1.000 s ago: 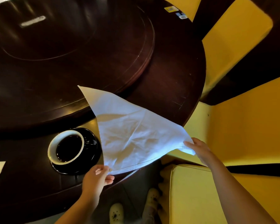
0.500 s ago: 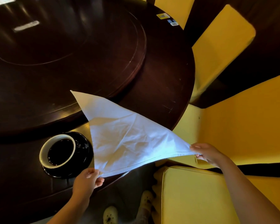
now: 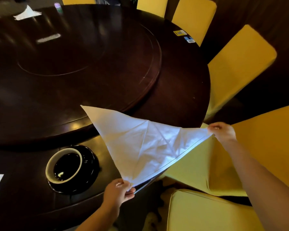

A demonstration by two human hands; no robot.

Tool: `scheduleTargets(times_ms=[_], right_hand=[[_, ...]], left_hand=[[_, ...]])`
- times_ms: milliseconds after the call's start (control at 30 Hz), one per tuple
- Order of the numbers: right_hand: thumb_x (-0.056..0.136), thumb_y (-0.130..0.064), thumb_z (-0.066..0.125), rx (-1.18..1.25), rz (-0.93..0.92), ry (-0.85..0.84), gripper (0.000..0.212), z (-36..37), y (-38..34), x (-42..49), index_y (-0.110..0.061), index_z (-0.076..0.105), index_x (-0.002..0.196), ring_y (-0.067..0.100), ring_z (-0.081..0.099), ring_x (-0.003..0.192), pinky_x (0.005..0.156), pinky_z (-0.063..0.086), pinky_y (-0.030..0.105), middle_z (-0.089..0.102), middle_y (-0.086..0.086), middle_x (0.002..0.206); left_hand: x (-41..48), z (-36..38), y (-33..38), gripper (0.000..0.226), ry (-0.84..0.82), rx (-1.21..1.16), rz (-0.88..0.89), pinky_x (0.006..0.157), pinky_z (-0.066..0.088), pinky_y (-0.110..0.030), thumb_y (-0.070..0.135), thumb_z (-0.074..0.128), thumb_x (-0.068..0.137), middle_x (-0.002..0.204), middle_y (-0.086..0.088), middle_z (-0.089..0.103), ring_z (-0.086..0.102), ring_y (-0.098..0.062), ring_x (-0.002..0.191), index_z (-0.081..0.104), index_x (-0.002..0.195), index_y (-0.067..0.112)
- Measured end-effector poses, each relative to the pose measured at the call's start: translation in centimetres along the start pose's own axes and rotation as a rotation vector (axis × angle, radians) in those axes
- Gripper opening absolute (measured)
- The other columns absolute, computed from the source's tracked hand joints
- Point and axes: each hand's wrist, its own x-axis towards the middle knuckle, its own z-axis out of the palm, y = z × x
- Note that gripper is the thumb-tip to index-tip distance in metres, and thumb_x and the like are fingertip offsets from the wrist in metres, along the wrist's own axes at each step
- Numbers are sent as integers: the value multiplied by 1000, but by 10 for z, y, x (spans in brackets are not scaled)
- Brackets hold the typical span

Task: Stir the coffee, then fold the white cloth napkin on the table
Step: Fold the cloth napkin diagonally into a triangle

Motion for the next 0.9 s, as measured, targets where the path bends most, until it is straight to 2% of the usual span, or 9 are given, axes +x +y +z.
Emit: scheduleTargets(times_ms=[33,167,300,400,500,600,700,800,900], right_hand=[[82,-10,65,-31,-41,11,15,0,-12,9,-4,69,96,21,50,69,52,40,18,60,10,78],[89,-10,59,-145,-159,37,14,4,-58,44,-4,66,99,24,52,78,68,39,30,57,12,89],[91,-12,55,-265,-274,67,17,15,-84,81,-6,65,103,26,52,72,63,38,30,57,10,85],[92,-14,53,-286,-335,85,18,25,-96,107,-7,65,105,25,51,73,62,38,31,57,10,88],[92,-15,55,-314,-391,102,21,35,-105,125,-6,63,109,33,56,95,76,47,40,58,15,107],[91,-23,56,-502,-410,141,35,44,-106,130,-10,54,123,39,39,120,98,35,49,48,19,129],[91,-28,54,-630,-512,133,46,58,-101,115,-8,45,133,40,35,123,99,30,49,45,19,135],[92,-25,54,-594,-647,-45,46,87,-91,83,-4,45,132,38,38,125,102,31,47,47,19,137],[94,-28,50,-582,-781,-286,49,129,-77,47,-2,43,135,37,35,133,108,29,44,41,20,143]], left_hand=[[1,9,2,11,-7,-1,-12,48,54,-32,-7,56,87,86,-21,56,61,-31,72,53,77,-3],[1,39,7,4,-34,46,-50,48,53,-30,0,57,88,89,-20,60,65,-26,70,56,84,0],[-7,69,9,3,-104,24,-91,50,56,-31,2,60,86,74,-17,63,65,-25,63,60,86,-1],[-10,92,11,10,-177,14,-96,53,55,-32,4,62,85,75,-17,64,67,-24,61,63,91,-4],[-9,108,14,10,-211,54,-88,53,54,-30,5,63,84,76,-18,64,65,-24,57,65,83,-5],[-7,115,21,26,-319,297,-76,48,53,-28,20,63,87,67,-14,62,60,-20,46,62,69,1],[3,109,39,46,-324,573,-90,49,56,-30,43,53,91,56,-8,63,60,-16,40,61,68,4],[15,99,71,56,-236,729,73,51,54,-28,47,43,94,49,-7,63,59,-16,39,60,64,3],[30,98,104,57,19,1072,497,62,50,-31,46,38,96,66,-12,66,59,-24,59,63,69,1]])
